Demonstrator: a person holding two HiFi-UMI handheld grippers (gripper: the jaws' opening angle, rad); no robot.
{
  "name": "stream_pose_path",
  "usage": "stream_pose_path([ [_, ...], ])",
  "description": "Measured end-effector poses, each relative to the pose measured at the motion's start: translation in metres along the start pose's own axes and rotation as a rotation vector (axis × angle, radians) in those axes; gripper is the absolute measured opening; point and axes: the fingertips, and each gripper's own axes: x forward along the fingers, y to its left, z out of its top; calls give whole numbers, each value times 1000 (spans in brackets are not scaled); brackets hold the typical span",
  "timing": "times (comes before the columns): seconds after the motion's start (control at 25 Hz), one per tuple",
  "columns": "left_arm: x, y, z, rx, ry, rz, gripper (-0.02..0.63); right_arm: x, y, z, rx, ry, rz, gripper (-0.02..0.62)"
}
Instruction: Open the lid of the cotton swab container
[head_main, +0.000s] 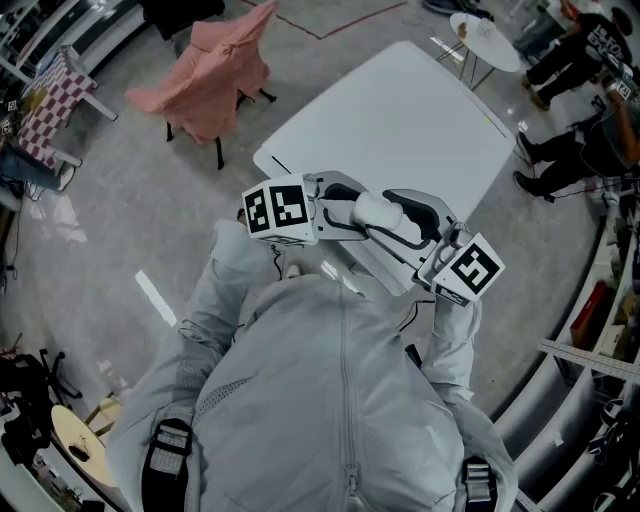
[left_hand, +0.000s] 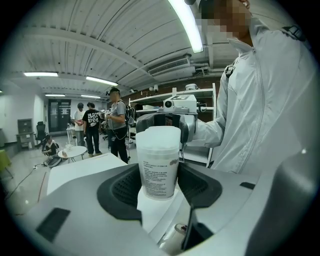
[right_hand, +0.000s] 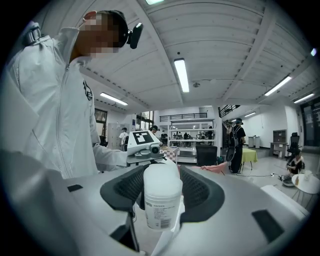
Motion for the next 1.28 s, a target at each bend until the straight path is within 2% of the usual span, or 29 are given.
stream_pose_path([
  [0.36,2,-5,0,-3,-8,-16,232,-5,0,-4,102,-19,34,247],
  [0.52,5,-3,1,43,-1,6,228,-9,-4,4,196,-92,52,242],
  [0.76,6,-2,3,41,-9,0,227,-12,-10,8,280,-140,56,242],
  [0.84,5,-3,5,37,-26,-5,227,-12,-9,10,270,-146,56,242],
  [1.12,6,-3,8,20,-58,-3,227,-13,-6,9,139,-112,25,244],
  [1.28,4,-3,9,22,-74,7,227,-14,-5,13,121,-136,13,244],
])
